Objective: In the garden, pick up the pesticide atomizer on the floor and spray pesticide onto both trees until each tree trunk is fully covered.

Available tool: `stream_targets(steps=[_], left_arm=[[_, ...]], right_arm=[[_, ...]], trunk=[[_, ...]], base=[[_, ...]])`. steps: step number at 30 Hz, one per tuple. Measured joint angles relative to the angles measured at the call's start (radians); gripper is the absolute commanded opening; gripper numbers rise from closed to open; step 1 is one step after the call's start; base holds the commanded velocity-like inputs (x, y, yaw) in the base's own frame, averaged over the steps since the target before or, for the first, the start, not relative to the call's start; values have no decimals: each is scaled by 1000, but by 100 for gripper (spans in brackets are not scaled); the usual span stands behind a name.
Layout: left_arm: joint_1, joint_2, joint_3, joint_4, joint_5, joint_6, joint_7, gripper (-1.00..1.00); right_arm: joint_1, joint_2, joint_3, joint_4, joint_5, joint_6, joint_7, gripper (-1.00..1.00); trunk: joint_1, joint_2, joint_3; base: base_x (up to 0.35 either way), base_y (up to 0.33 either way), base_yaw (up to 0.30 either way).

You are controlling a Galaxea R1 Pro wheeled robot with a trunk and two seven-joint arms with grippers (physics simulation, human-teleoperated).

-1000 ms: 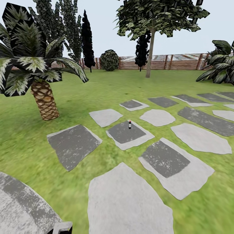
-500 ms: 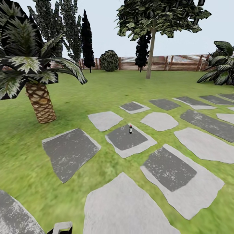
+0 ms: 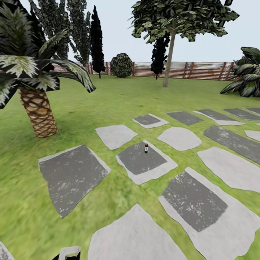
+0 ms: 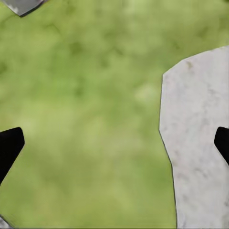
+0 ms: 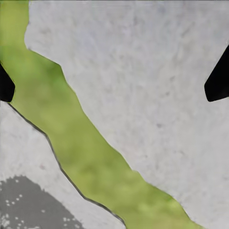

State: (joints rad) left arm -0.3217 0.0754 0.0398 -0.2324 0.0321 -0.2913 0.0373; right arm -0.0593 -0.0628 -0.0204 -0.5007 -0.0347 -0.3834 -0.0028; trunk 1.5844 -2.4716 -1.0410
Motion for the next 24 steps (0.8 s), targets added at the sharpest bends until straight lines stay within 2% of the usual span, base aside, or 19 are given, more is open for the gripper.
stream_targets(steps=[16, 24], left_arm=[[0, 0, 0, 0, 0, 0, 0, 100], [0, 0, 0, 0, 0, 0, 0, 100]], right_arm=[[0, 0, 1, 0, 0, 0, 0, 100], [0, 0, 0, 0, 0, 0, 1, 100]], trunk=[[0, 0, 0], [0, 0, 0]], base=[[339, 0, -6], [313, 140, -236]])
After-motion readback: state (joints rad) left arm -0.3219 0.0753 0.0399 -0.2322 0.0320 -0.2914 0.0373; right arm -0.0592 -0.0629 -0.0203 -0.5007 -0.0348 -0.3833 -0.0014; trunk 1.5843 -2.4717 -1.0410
